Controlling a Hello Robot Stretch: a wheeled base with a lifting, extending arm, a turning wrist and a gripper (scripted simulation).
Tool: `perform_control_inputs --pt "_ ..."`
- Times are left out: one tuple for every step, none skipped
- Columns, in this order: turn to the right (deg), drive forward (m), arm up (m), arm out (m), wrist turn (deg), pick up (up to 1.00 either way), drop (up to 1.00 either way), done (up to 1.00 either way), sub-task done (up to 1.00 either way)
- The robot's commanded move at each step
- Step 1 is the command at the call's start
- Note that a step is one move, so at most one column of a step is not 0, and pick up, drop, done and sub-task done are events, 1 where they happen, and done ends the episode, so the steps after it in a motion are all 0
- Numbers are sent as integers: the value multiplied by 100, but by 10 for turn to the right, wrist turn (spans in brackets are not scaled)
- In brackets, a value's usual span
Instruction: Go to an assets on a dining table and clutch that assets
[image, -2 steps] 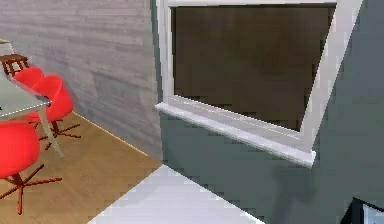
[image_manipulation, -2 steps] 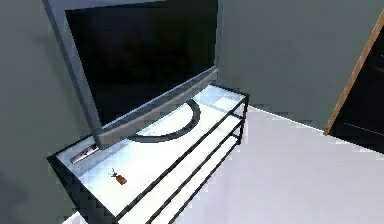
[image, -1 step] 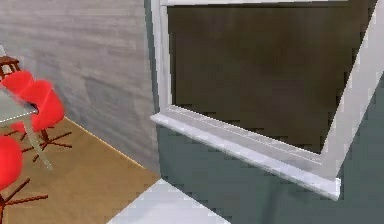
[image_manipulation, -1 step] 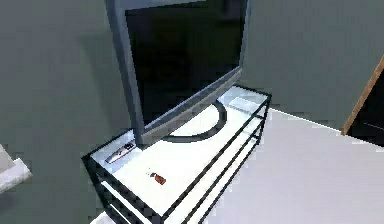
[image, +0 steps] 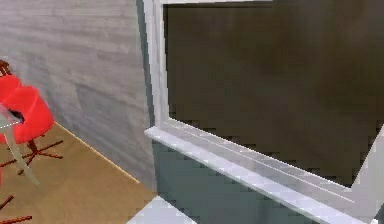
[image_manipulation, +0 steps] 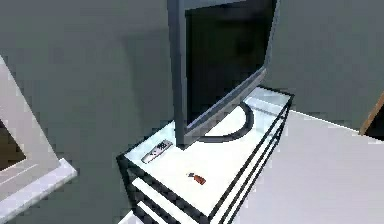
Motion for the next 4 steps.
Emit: perform_control_inputs --pt "-450 0 0 0 0 0 0 0 0" --pt "-390 0 0 0 0 0 0 0 0" --pt "0 5 0 0 0 0 0 0 0" --pt "-450 0 0 0 0 0 0 0 0"
